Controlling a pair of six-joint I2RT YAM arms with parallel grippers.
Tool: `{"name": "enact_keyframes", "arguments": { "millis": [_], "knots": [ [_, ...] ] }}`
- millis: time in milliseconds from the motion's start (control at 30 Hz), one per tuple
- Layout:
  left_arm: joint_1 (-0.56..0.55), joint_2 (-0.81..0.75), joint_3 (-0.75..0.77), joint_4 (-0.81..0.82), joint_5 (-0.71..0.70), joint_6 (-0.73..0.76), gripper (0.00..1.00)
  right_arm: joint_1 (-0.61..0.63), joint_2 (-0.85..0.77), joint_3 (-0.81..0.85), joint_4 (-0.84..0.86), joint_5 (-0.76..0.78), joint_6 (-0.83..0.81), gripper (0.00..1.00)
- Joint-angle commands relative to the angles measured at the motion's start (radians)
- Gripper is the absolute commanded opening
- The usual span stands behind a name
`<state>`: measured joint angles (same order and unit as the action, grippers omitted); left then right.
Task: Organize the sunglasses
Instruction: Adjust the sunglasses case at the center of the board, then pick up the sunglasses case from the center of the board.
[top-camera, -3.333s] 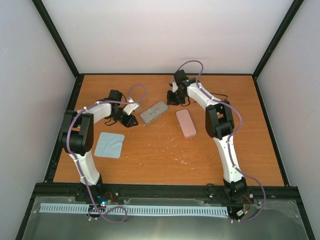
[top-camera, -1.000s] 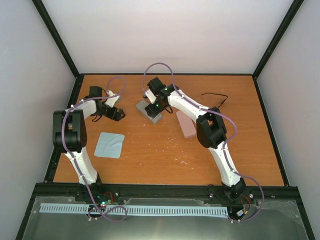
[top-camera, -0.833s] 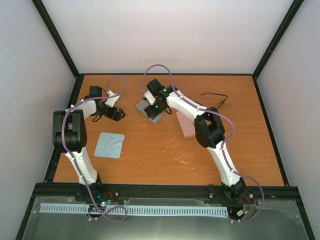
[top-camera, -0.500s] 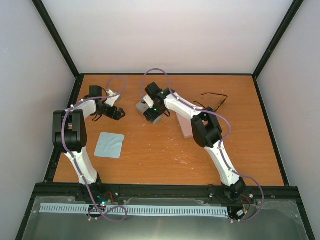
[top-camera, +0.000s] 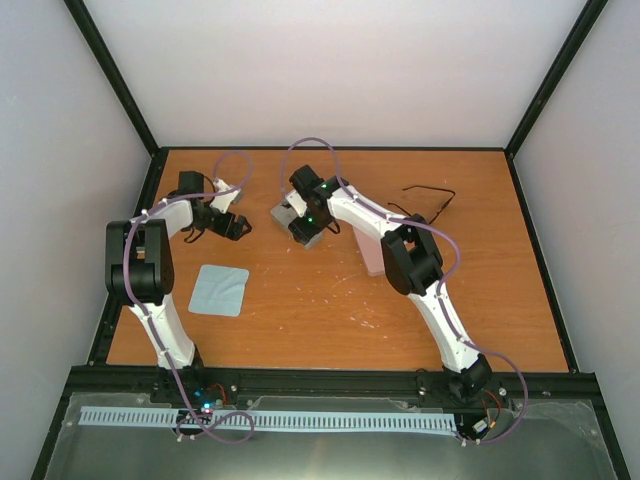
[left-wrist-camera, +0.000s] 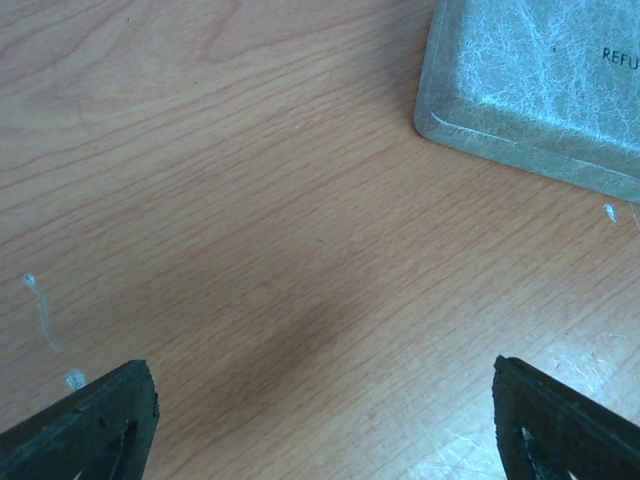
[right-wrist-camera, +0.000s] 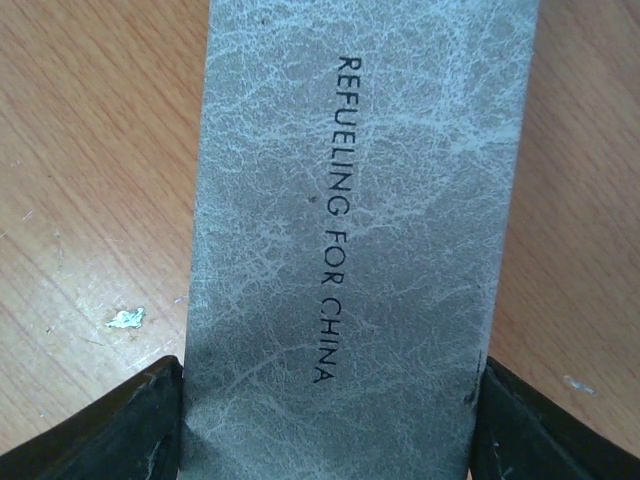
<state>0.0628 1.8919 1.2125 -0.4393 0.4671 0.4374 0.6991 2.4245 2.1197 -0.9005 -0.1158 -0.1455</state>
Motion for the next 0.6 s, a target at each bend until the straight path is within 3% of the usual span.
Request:
{"name": "enact_keyframes", "arguments": {
  "millis": [0, 100, 167, 300, 433, 567],
  "knots": [
    [0.008, 0.013, 0.009, 0.026, 0.029, -0.002, 0.90, 0.004, 0.035, 0.020, -0.018, -0.024, 0.006, 0.70],
    [0.008, 0.010, 0.006, 0.028, 0.029, -0.003, 0.91, 0.004, 0.045, 0.022, -0.022, -0.022, 0.015, 0.80],
    [0.008, 0.010, 0.004, 0.031, 0.030, -0.005, 0.91, 0.004, 0.052, 0.027, -0.031, -0.024, 0.018, 0.80],
    [0.008, 0.008, -0.002, 0.036, 0.037, -0.012, 0.90, 0.004, 0.063, 0.025, -0.038, -0.017, 0.020, 0.79],
    [0.008, 0.006, -0.007, 0.040, 0.042, -0.012, 0.90, 0.002, 0.058, 0.030, -0.042, -0.011, 0.024, 0.68],
    [0.007, 0.005, -0.006, 0.036, 0.060, -0.011, 0.90, -0.002, 0.028, 0.037, -0.052, -0.023, 0.033, 0.67]
  ]
}}
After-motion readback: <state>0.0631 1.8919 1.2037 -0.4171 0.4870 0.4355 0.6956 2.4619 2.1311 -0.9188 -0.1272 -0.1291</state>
